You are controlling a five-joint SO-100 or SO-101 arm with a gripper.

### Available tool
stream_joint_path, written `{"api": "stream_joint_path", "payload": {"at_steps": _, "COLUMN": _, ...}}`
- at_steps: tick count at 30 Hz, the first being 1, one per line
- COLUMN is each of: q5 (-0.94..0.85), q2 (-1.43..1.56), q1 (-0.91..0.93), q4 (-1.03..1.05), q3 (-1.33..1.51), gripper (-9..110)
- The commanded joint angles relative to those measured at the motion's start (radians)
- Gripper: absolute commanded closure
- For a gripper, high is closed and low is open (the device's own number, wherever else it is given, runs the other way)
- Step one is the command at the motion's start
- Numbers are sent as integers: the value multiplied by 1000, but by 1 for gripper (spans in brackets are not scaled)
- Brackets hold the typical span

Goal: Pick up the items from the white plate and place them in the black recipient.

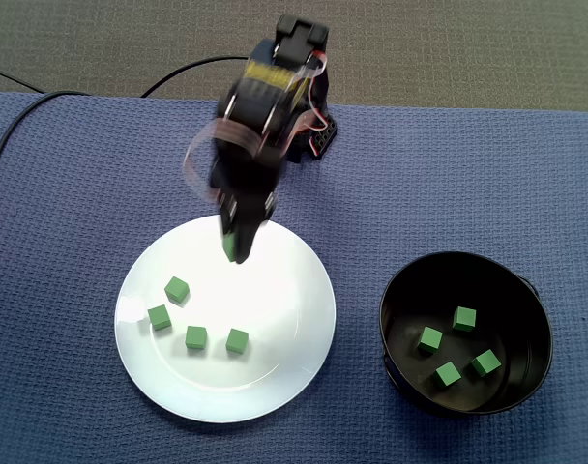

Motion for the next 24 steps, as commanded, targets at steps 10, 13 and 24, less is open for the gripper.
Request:
{"api": "stream_joint_path", "payload": {"at_steps": 10, "q5": 407, "q2": -344, "q1": -701, "q4": -95, "q3": -555, "gripper": 102}}
{"api": "stream_joint_path", "payload": {"at_steps": 13, "q5": 318, "q2": -569, "q1": -788, "q4": -114, "q3": -606, "gripper": 102}}
{"api": "stream_joint_path", "payload": {"at_steps": 24, "q5": 219, "q2": -776, "q1": -859, "q4": -137, "q3": -546, "gripper": 55}}
